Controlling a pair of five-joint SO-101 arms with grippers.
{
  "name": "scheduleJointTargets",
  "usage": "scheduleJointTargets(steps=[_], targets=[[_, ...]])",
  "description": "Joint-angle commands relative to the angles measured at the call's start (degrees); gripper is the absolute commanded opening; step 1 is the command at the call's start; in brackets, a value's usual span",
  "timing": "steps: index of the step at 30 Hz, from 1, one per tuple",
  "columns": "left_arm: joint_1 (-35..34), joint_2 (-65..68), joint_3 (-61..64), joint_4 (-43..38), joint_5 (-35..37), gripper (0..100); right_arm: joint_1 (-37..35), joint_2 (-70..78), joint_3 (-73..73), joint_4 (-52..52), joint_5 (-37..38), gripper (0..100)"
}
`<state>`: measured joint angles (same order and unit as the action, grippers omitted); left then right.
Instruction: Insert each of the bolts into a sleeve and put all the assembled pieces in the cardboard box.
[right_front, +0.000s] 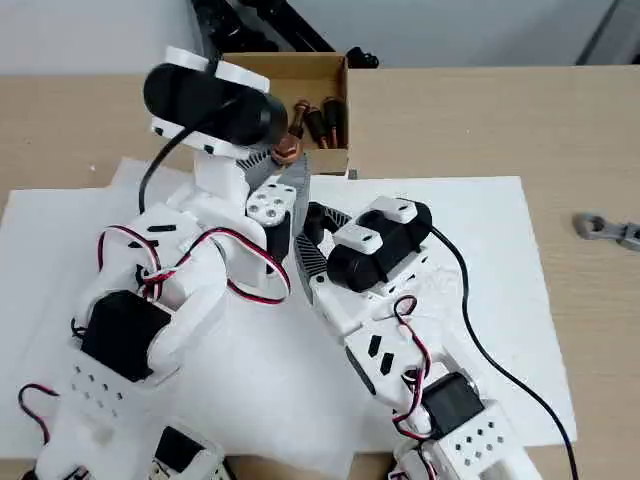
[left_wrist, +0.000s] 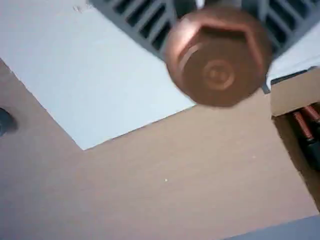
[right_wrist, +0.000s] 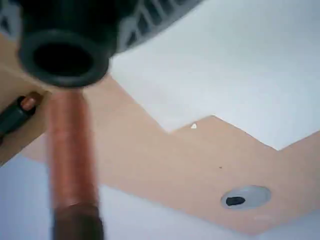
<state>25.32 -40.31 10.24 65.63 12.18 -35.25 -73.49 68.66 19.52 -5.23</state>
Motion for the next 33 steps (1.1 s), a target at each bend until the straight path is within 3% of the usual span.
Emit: scheduleJointTargets(steps=[1, 8, 33], targets=[[0.8, -0.4, -2.5, 0.3, -0.1, 1, 0.0, 0.0, -0.7, -1.1, -0.4, 0.4], [5.1, -0.4, -2.6, 0.0, 0.0, 1, 0.0, 0.0, -0.7, -1.1, -0.4, 0.4], [4.7, -0.3, -7.3, 5.5, -3.6, 1, 0.0, 0.0, -0.7, -1.1, -0.4, 0.4]])
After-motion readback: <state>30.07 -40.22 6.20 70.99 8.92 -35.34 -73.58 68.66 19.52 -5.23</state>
